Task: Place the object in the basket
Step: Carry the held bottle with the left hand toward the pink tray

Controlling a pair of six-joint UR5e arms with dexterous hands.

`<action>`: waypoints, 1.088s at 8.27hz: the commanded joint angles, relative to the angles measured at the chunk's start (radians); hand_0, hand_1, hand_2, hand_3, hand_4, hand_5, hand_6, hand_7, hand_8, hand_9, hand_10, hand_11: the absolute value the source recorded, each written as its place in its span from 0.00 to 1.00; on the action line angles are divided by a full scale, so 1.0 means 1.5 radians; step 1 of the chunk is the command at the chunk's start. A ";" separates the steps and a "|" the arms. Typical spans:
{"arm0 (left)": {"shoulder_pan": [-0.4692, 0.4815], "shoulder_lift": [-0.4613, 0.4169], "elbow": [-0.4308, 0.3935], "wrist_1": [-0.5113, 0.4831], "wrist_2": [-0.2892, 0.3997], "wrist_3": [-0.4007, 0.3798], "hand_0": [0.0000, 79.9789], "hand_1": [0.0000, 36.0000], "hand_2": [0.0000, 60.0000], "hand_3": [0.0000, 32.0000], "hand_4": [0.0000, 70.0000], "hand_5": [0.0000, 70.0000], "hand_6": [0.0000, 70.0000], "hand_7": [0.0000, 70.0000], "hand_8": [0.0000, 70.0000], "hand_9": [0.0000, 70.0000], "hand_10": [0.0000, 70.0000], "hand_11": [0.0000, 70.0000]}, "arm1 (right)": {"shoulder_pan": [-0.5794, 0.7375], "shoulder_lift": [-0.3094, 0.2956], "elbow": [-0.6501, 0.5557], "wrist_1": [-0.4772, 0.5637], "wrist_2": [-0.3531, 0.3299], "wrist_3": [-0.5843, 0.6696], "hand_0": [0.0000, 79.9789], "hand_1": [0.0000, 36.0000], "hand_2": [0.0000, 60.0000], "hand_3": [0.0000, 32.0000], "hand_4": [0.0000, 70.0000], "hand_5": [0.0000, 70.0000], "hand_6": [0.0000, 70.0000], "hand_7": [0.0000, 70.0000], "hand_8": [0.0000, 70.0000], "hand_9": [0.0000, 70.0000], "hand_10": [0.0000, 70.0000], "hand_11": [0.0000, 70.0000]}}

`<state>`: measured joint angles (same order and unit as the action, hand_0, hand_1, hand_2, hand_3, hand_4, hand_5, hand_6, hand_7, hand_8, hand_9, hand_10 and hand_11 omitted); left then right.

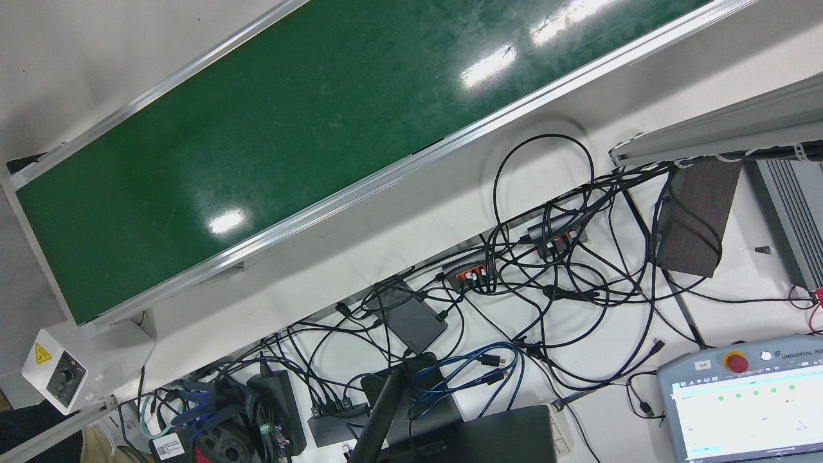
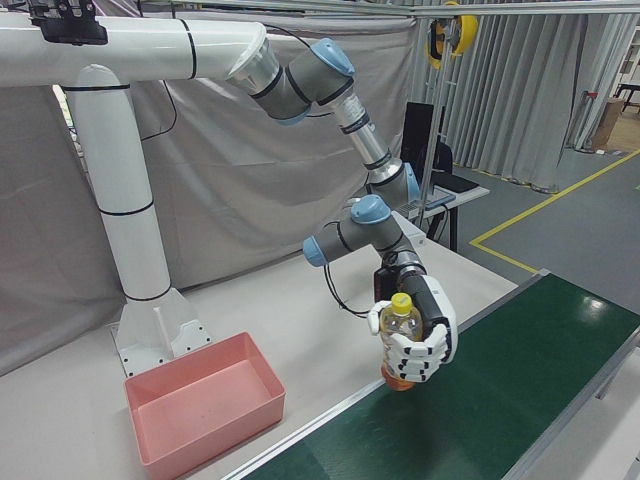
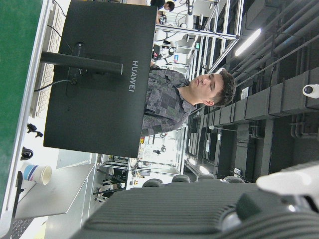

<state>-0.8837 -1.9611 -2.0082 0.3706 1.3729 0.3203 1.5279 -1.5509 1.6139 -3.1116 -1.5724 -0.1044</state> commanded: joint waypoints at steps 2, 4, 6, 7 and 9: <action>0.138 0.022 -0.119 0.054 0.000 0.072 0.77 0.77 1.00 0.00 1.00 1.00 1.00 1.00 1.00 1.00 1.00 1.00 | 0.000 0.000 0.000 -0.001 0.000 0.000 0.00 0.00 0.00 0.00 0.00 0.00 0.00 0.00 0.00 0.00 0.00 0.00; 0.192 0.031 -0.122 0.047 -0.003 0.101 0.77 0.76 1.00 0.00 1.00 1.00 1.00 1.00 1.00 1.00 1.00 1.00 | 0.000 0.000 0.000 0.000 0.000 0.000 0.00 0.00 0.00 0.00 0.00 0.00 0.00 0.00 0.00 0.00 0.00 0.00; 0.255 0.037 -0.140 0.042 -0.024 0.133 0.76 0.71 1.00 0.00 1.00 1.00 1.00 1.00 1.00 1.00 1.00 1.00 | 0.000 0.000 0.000 0.000 0.000 0.000 0.00 0.00 0.00 0.00 0.00 0.00 0.00 0.00 0.00 0.00 0.00 0.00; 0.300 0.035 -0.147 0.043 -0.046 0.142 0.76 0.72 1.00 0.00 1.00 1.00 1.00 1.00 1.00 1.00 1.00 1.00 | 0.000 0.000 0.000 -0.001 0.000 0.000 0.00 0.00 0.00 0.00 0.00 0.00 0.00 0.00 0.00 0.00 0.00 0.00; 0.341 0.033 -0.147 0.043 -0.054 0.146 0.77 0.70 1.00 0.00 1.00 1.00 1.00 1.00 1.00 1.00 1.00 1.00 | 0.000 0.000 0.000 0.000 0.000 0.000 0.00 0.00 0.00 0.00 0.00 0.00 0.00 0.00 0.00 0.00 0.00 0.00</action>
<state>-0.4455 -1.9099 -2.2229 0.4352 1.3125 0.5274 1.5279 -1.5509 1.6138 -3.1117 -1.5723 -0.1043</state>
